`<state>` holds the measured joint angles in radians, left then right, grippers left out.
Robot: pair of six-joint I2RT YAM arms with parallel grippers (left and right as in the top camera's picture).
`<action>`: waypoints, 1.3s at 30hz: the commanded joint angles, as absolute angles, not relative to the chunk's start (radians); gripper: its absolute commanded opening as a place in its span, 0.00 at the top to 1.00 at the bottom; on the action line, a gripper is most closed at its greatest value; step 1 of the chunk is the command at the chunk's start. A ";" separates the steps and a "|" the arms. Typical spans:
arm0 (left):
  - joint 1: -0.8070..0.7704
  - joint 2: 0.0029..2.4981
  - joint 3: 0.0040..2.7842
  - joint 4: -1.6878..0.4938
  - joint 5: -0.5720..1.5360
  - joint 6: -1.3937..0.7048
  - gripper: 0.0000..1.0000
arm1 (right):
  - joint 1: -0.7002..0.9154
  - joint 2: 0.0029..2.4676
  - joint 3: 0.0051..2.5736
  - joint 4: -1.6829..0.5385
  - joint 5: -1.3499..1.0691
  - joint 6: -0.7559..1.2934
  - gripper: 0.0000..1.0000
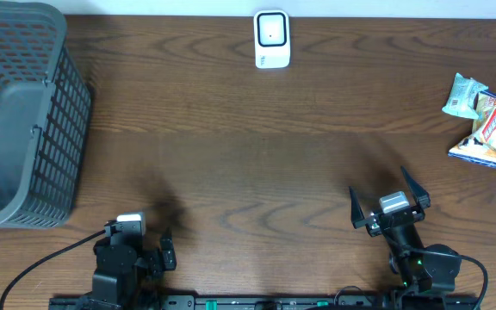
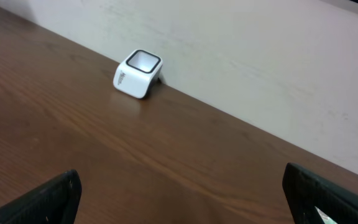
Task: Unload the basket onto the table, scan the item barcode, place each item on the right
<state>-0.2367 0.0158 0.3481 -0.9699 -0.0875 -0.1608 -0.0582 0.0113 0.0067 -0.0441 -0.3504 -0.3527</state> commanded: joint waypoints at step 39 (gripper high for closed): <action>-0.061 0.002 0.004 -0.073 -0.011 0.123 0.02 | -0.059 0.006 0.006 -0.049 -0.346 -0.352 0.01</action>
